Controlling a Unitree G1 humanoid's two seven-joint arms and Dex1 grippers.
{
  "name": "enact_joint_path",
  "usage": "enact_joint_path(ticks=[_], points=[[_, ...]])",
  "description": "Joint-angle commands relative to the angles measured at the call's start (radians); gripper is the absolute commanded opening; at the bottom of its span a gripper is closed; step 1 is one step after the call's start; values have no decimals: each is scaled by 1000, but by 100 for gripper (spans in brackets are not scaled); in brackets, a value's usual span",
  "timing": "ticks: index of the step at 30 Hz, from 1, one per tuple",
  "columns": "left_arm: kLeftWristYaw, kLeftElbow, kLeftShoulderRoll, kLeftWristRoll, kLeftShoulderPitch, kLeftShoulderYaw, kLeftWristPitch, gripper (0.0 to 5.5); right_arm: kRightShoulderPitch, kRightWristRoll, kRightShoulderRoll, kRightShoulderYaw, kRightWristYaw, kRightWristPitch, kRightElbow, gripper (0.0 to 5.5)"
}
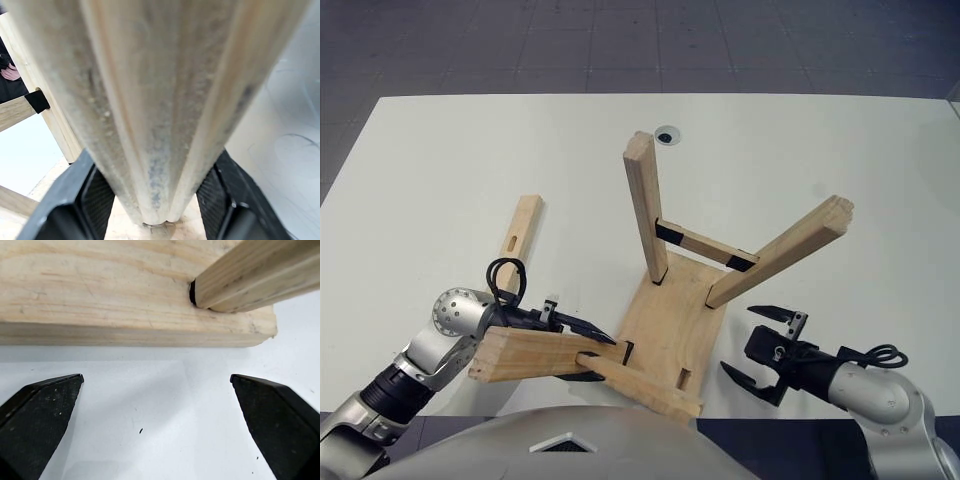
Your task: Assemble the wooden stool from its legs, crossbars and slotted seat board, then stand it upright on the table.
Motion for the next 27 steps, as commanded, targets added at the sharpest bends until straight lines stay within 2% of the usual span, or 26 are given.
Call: enact_joint_path(ticks=[1, 10, 27], points=[[-65, 89, 114, 158, 112, -101, 171, 205, -37, -58, 9, 75, -27, 19, 1, 550], [-36, 120, 95, 152, 120, -75, 135, 205, -185, -101, 106, 244, -90, 88, 1, 550], [-17, 268, 54, 138, 73, -23, 100, 205, -325, -72, 230, 280, -137, 152, 31, 550]])
